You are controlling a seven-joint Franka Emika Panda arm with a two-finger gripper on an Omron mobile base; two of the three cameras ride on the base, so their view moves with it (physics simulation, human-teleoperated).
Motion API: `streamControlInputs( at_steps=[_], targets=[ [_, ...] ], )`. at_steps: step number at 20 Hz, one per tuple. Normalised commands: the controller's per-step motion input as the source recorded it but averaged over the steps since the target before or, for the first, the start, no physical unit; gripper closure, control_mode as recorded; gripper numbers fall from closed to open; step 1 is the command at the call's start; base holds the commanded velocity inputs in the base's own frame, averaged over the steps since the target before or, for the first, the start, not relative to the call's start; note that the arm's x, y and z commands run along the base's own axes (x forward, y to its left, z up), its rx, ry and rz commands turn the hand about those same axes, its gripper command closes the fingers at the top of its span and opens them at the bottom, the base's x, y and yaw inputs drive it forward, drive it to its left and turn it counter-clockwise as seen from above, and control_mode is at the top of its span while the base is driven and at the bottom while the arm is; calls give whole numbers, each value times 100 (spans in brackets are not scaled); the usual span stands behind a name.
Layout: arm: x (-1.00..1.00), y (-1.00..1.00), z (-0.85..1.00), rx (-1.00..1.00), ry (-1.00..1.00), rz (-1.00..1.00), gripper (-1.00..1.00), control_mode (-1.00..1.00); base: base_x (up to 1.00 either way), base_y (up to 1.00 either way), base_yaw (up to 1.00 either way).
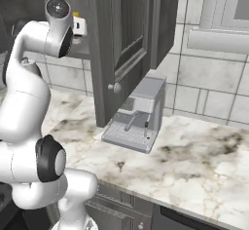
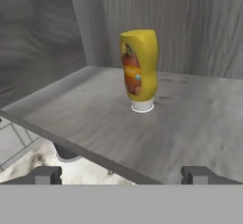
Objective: Move the mustard and condiment bottle from the cabinet to the dining counter.
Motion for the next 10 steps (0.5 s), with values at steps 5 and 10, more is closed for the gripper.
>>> streamControlInputs(
  at_steps=[5,10],
  targets=[
    [32,3,0,0,0,2,-100,-100,0,0,0],
    [29,0,0,0,0,2,-100,-100,0,0,0]
  ],
)
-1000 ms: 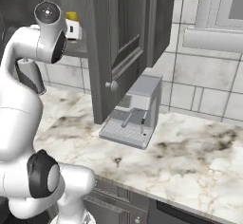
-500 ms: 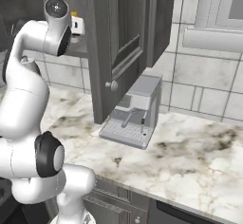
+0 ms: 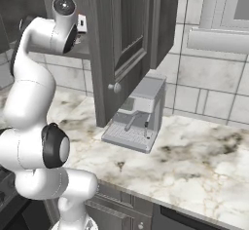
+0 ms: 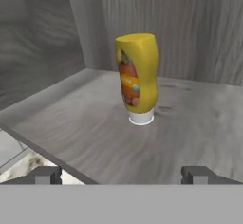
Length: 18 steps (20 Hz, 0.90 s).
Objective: Move the mustard and condiment bottle from the cabinet to the dining counter.
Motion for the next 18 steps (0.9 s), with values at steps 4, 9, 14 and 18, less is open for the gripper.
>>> streamControlInputs(
  at_steps=[4,9,14,18],
  targets=[
    [28,1,-1,0,0,2,-100,-100,0,0,0],
    [29,4,-10,0,-3,2,-100,-100,0,0,0],
    [24,7,-13,0,-5,1,-100,-100,0,0,0],
    [26,9,-13,0,-1,1,-100,-100,0,0,0]
  ],
)
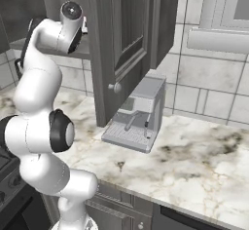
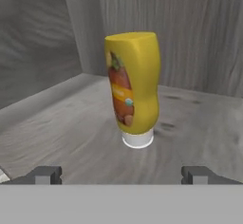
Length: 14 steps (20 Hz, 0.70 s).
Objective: Move the mustard and condiment bottle from the cabinet to the dining counter.
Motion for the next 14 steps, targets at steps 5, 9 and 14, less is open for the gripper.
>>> streamControlInputs(
  at_steps=[5,9,14],
  targets=[
    [32,5,-5,0,0,1,-100,-100,0,0,0],
    [36,1,-1,0,0,2,-100,-100,0,0,0],
    [32,2,0,0,0,2,-100,-100,0,0,0]
  ],
)
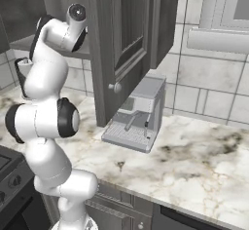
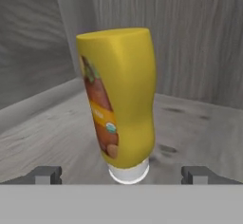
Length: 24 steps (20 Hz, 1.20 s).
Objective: Move the mustard and condiment bottle from the cabinet to the dining counter.
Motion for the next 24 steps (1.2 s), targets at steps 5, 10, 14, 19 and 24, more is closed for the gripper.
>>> streamControlInputs(
  at_steps=[5,10,14,19,24],
  targets=[
    [22,17,-4,0,0,3,-100,-100,0,0,0],
    [25,10,-3,0,0,3,-100,-100,0,0,0],
    [31,3,-3,0,0,3,-100,-100,0,0,0],
    [30,3,-3,0,0,3,-100,-100,0,0,0],
    [4,2,0,0,0,4,100,-100,0,0,0]
  ],
)
